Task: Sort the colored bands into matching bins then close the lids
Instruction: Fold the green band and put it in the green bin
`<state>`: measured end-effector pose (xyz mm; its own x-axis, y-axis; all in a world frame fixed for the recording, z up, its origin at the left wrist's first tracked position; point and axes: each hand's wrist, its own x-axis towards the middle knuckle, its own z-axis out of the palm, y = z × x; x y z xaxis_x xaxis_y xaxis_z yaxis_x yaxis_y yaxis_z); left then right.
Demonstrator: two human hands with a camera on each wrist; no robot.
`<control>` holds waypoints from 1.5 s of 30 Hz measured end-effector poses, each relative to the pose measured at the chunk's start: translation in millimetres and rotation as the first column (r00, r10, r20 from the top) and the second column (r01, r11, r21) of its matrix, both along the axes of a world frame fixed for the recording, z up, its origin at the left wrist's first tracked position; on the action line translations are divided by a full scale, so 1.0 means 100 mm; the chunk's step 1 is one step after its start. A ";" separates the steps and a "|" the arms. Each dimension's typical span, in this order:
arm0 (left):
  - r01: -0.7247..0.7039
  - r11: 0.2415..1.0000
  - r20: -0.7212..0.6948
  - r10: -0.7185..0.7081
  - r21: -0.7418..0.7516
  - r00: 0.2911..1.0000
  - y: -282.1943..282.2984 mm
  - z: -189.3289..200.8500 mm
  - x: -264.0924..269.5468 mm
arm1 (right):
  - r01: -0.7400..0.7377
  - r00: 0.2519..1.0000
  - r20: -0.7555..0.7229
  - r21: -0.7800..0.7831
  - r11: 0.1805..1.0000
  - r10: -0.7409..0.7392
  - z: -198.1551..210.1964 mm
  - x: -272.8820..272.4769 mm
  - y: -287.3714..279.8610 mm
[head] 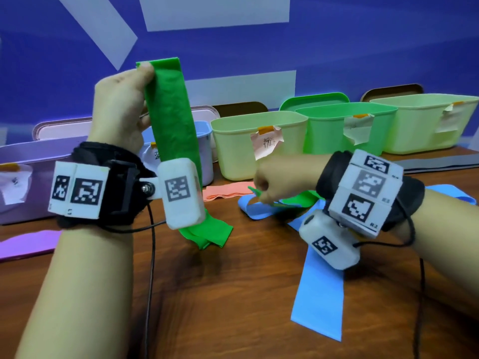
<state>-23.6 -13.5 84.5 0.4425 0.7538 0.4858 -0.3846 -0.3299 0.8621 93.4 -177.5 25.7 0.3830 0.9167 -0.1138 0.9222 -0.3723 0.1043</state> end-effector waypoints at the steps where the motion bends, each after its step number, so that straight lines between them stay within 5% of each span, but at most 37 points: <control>1: 0.004 1.000 -0.011 -0.004 0.009 1.000 -0.02 0.00 0.01 | 0.018 0.998 0.051 0.079 0.997 -0.022 0.07 -0.01 0.00; 10: 0.072 0.996 -0.100 -0.066 0.055 0.993 -0.16 -0.08 0.15 | 0.051 0.999 -0.024 0.545 0.837 -0.045 0.59 -0.04 -0.03; 14: 0.078 0.995 -0.125 -0.070 0.059 0.990 -0.18 -0.10 0.19 | -0.004 0.998 0.049 0.718 0.696 -0.044 0.73 -0.02 -0.09; 19: 0.073 0.996 -0.152 -0.064 0.059 0.986 -0.18 -0.14 0.23 | -0.105 0.973 -0.037 0.808 0.579 0.228 0.68 -0.03 0.00; 23: 0.114 0.992 -0.201 -0.101 0.055 0.974 -0.18 -0.18 0.27 | -0.177 0.876 -0.154 0.780 0.601 0.458 0.53 -0.05 0.08; 26: 0.214 0.976 -0.263 -0.196 0.043 0.945 -0.24 -0.21 0.30 | -0.116 0.798 -0.225 0.853 0.509 0.559 0.55 0.01 0.06; 32: 0.370 0.928 -0.238 -0.371 -0.053 0.897 -0.37 -0.24 0.38 | 0.084 0.908 -0.243 0.903 0.421 0.342 0.38 0.27 0.17; 36: 0.394 0.914 -0.194 -0.405 -0.091 0.894 -0.39 -0.26 0.41 | 0.205 0.731 -0.382 0.913 0.352 0.565 0.33 0.33 0.14; 39: 0.343 0.936 -0.195 -0.352 -0.078 0.915 -0.35 -0.30 0.43 | 0.166 0.648 -0.361 0.926 0.338 0.671 0.36 0.29 0.08; 45: 0.408 0.910 -0.200 -0.414 -0.073 0.888 -0.43 -0.30 0.48 | 0.216 0.865 -0.311 0.939 0.267 0.394 0.37 0.27 0.14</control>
